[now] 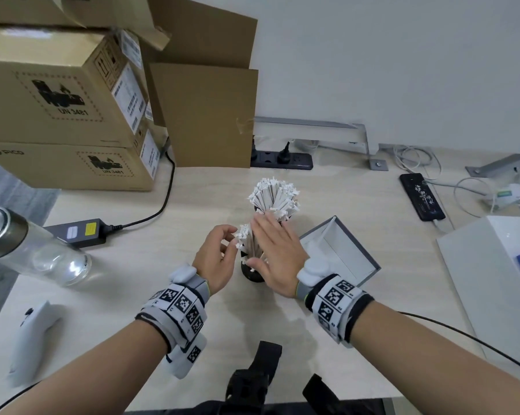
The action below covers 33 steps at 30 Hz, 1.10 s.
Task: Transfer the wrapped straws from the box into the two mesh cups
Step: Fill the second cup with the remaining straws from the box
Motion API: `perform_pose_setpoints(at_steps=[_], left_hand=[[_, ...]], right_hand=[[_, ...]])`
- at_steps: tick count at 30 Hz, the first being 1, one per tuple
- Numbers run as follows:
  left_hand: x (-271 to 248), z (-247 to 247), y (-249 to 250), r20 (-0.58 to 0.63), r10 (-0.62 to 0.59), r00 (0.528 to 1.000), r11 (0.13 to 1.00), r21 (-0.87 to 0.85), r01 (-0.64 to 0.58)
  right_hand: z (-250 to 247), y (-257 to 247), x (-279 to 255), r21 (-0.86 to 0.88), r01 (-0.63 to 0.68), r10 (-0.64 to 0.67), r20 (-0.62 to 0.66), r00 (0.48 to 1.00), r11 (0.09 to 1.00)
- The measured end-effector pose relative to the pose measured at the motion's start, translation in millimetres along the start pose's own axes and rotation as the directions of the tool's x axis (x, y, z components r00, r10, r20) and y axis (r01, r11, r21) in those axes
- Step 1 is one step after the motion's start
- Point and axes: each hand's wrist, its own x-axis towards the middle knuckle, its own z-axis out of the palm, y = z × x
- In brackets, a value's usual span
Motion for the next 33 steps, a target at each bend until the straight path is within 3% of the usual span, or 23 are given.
perform_pose_setpoints(at_steps=[3, 6, 8, 9, 12, 14, 16, 20, 23, 25, 28, 31, 33], left_hand=[[1, 3, -1, 0.005, 0.006, 1.000, 1.000, -0.001, -0.006], [1, 2, -7, 0.054, -0.017, 0.998, 1.000, -0.003, 0.018], [1, 1, -13, 0.092, -0.067, 0.993, 0.997, 0.034, 0.064], [0, 1, -15, 0.119, -0.097, 0.988, 0.994, 0.052, 0.091], [-4, 4, -15, 0.221, -0.175, 0.959, 0.984, 0.079, 0.161], [-6, 7, -13, 0.288, -0.205, 0.935, 0.979, 0.066, 0.194], [-9, 10, -8, 0.354, -0.205, 0.912, 0.979, 0.077, 0.190], [-13, 17, 8, 0.376, -0.232, 0.897, 0.973, 0.082, 0.217], [-9, 24, 9, 0.349, -0.224, 0.910, 0.972, 0.020, 0.232], [-6, 29, 6, 0.316, -0.249, 0.916, 0.967, 0.031, 0.252], [-1, 36, 5, 0.298, -0.271, 0.915, 0.958, -0.007, 0.286], [0, 39, 7, 0.298, -0.257, 0.919, 0.954, -0.075, 0.291], [-2, 37, 9, 0.246, -0.254, 0.935, 0.962, -0.031, 0.270]], right_hand=[[2, 0, -4, 0.044, -0.021, 0.021, -0.004, 1.000, 0.999], [-22, 7, -6, 0.212, -0.088, 0.129, -0.186, 0.974, 0.973], [-37, 23, -8, 0.322, -0.236, 0.333, -0.293, 0.896, 0.917], [-42, 34, -11, 0.371, -0.351, 0.466, -0.288, 0.837, 0.860], [-48, 67, -22, 0.395, -0.651, 0.736, -0.108, 0.668, 0.648], [-46, 78, -28, 0.376, -0.738, 0.775, 0.074, 0.627, 0.561], [-40, 85, -27, 0.374, -0.765, 0.757, 0.205, 0.620, 0.525], [-25, 94, -20, 0.399, -0.774, 0.705, 0.339, 0.623, 0.491], [-23, 95, -23, 0.342, -0.780, 0.726, 0.298, 0.620, 0.525], [-29, 91, -28, 0.346, -0.758, 0.757, 0.172, 0.630, 0.552], [-47, 78, -32, 0.486, -0.644, 0.779, -0.134, 0.613, 0.590], [-68, 58, -26, 0.667, -0.413, 0.742, -0.329, 0.585, 0.621], [-81, 43, -20, 0.745, -0.249, 0.691, -0.366, 0.623, 0.619]])
